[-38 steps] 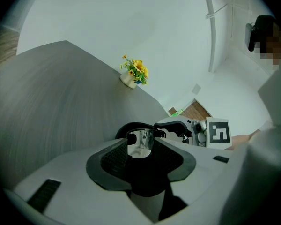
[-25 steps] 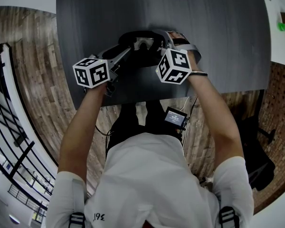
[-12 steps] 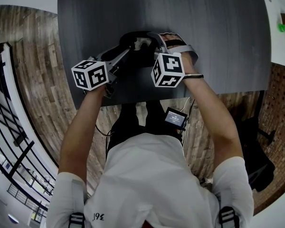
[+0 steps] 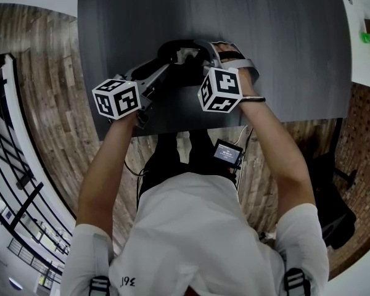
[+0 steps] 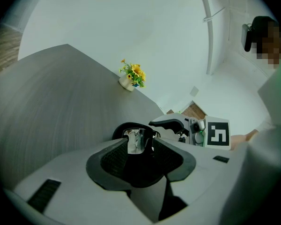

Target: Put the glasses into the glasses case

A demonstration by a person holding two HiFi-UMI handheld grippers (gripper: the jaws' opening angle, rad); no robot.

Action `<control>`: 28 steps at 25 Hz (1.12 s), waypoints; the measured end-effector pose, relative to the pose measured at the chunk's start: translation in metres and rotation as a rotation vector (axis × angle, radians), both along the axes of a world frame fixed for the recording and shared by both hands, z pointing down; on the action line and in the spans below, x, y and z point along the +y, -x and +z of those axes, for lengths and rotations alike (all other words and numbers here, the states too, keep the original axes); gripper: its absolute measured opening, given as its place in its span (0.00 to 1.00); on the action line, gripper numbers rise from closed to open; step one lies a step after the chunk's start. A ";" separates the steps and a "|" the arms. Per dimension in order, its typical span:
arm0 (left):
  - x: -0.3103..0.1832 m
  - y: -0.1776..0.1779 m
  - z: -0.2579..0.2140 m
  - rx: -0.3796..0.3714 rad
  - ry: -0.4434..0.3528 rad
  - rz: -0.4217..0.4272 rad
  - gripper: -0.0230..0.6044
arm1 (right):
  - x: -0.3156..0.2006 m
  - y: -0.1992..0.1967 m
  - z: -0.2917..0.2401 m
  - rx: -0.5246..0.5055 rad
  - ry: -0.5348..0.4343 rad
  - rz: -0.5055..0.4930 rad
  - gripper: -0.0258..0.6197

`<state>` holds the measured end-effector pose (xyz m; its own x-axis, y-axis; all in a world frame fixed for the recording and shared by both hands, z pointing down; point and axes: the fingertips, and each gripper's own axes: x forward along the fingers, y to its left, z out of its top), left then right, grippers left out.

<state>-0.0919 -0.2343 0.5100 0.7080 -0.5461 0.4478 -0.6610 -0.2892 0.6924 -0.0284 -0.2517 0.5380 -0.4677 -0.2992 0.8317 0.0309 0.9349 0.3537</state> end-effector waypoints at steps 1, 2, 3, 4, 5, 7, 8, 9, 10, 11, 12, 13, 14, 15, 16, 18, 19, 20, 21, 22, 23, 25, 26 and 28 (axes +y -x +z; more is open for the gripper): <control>0.000 -0.001 -0.001 -0.001 -0.003 0.002 0.33 | 0.000 -0.001 -0.001 -0.002 -0.002 0.005 0.56; 0.000 -0.002 -0.002 -0.002 -0.007 0.005 0.33 | 0.000 -0.002 -0.002 -0.005 -0.005 0.011 0.56; 0.000 -0.003 -0.003 -0.003 -0.011 0.008 0.33 | -0.001 -0.004 -0.003 -0.008 -0.006 0.018 0.56; 0.000 -0.004 -0.005 -0.004 -0.015 0.011 0.33 | -0.001 -0.006 -0.004 -0.013 -0.006 0.026 0.56; 0.000 -0.006 -0.006 -0.005 -0.019 0.013 0.33 | -0.002 -0.008 -0.006 -0.020 -0.006 0.034 0.56; 0.000 -0.008 -0.008 -0.007 -0.026 0.018 0.33 | -0.003 -0.013 -0.009 -0.033 -0.008 0.055 0.56; 0.001 -0.009 -0.010 -0.008 -0.030 0.020 0.33 | -0.004 -0.016 -0.010 -0.039 -0.013 0.066 0.56; 0.001 -0.010 -0.011 -0.008 -0.034 0.022 0.33 | -0.004 -0.019 -0.012 -0.043 -0.017 0.077 0.56; 0.001 -0.010 -0.012 -0.009 -0.037 0.024 0.33 | -0.005 -0.021 -0.013 -0.045 -0.019 0.088 0.56; 0.001 -0.011 -0.013 -0.009 -0.040 0.026 0.33 | -0.006 -0.024 -0.014 -0.048 -0.019 0.100 0.56; 0.001 -0.011 -0.014 -0.008 -0.044 0.027 0.33 | -0.006 -0.027 -0.014 -0.051 -0.016 0.112 0.56; 0.001 -0.012 -0.015 -0.007 -0.047 0.029 0.33 | -0.007 -0.030 -0.014 -0.054 -0.013 0.125 0.56; 0.001 -0.014 -0.016 -0.007 -0.052 0.030 0.33 | -0.008 -0.033 -0.015 -0.057 -0.011 0.138 0.56; 0.001 -0.016 -0.018 -0.006 -0.057 0.032 0.33 | -0.007 -0.036 -0.015 -0.060 -0.009 0.151 0.56; 0.002 -0.017 -0.020 -0.005 -0.063 0.034 0.33 | -0.007 -0.039 -0.016 -0.064 -0.008 0.163 0.56; 0.002 -0.020 -0.025 -0.001 -0.075 0.039 0.33 | -0.006 -0.043 -0.018 -0.074 -0.003 0.187 0.56; 0.002 -0.020 -0.027 0.002 -0.082 0.042 0.33 | -0.006 -0.045 -0.019 -0.082 0.002 0.201 0.56; 0.003 -0.021 -0.029 0.006 -0.088 0.046 0.33 | -0.006 -0.046 -0.020 -0.092 0.009 0.218 0.56; 0.003 -0.023 -0.031 0.009 -0.094 0.050 0.33 | -0.006 -0.048 -0.021 -0.102 0.016 0.236 0.56; 0.005 -0.024 -0.033 0.013 -0.099 0.054 0.33 | -0.005 -0.049 -0.022 -0.113 0.023 0.254 0.56; 0.006 -0.026 -0.036 0.015 -0.105 0.057 0.33 | -0.004 -0.051 -0.024 -0.121 0.030 0.269 0.56; 0.009 -0.027 -0.041 0.017 -0.117 0.059 0.32 | -0.002 -0.054 -0.026 -0.130 0.040 0.290 0.55; 0.009 -0.028 -0.043 0.017 -0.122 0.059 0.31 | -0.001 -0.056 -0.028 -0.132 0.041 0.298 0.54; 0.011 -0.029 -0.047 0.017 -0.132 0.059 0.28 | 0.000 -0.059 -0.032 -0.137 0.033 0.318 0.47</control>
